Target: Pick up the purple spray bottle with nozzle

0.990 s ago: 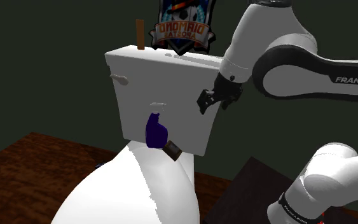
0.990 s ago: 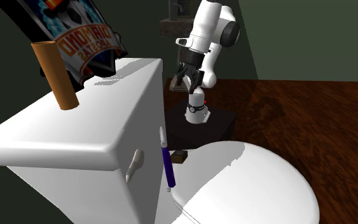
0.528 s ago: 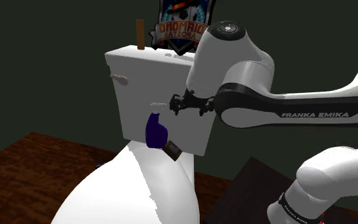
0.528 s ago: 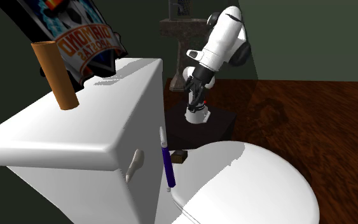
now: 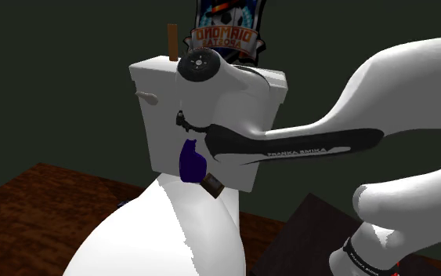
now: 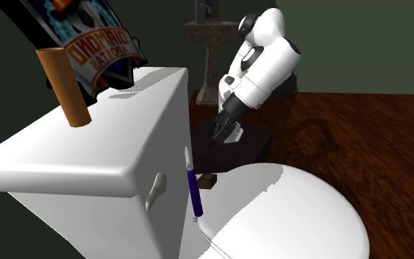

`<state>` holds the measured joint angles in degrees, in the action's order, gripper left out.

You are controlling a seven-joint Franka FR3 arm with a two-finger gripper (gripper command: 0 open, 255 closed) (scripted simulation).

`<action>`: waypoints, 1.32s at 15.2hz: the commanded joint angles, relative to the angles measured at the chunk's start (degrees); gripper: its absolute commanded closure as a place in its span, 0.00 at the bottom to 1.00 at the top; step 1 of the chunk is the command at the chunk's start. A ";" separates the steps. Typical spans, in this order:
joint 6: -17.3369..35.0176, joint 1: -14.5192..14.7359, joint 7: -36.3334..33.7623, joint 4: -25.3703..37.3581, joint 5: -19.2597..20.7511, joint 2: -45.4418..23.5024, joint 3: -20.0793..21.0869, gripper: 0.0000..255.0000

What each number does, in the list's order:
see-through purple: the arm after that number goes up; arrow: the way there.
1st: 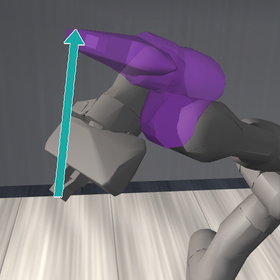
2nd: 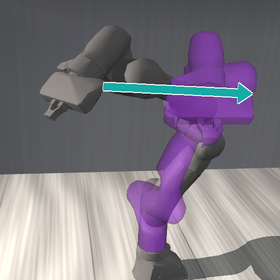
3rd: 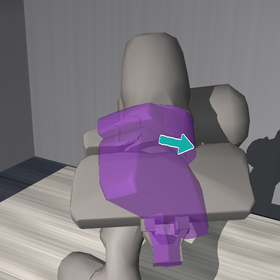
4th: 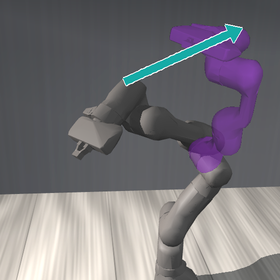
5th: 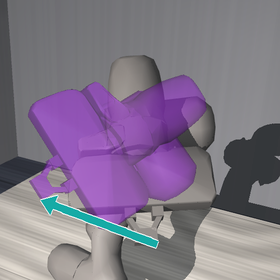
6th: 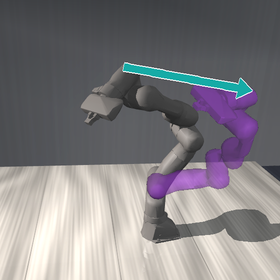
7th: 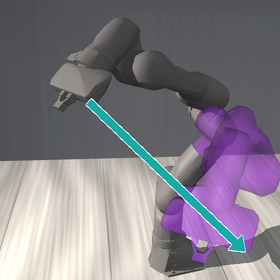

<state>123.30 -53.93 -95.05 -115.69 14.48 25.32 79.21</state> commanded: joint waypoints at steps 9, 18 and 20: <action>-1.57 -28.63 -11.15 13.58 -4.02 10.30 21.76 0.00; 0.44 -29.03 -12.13 11.85 -4.39 11.15 22.73 1.00; 0.46 -29.08 -12.12 11.86 -4.41 11.16 22.76 1.00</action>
<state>123.78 -82.98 -107.19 -103.75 10.09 36.47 101.94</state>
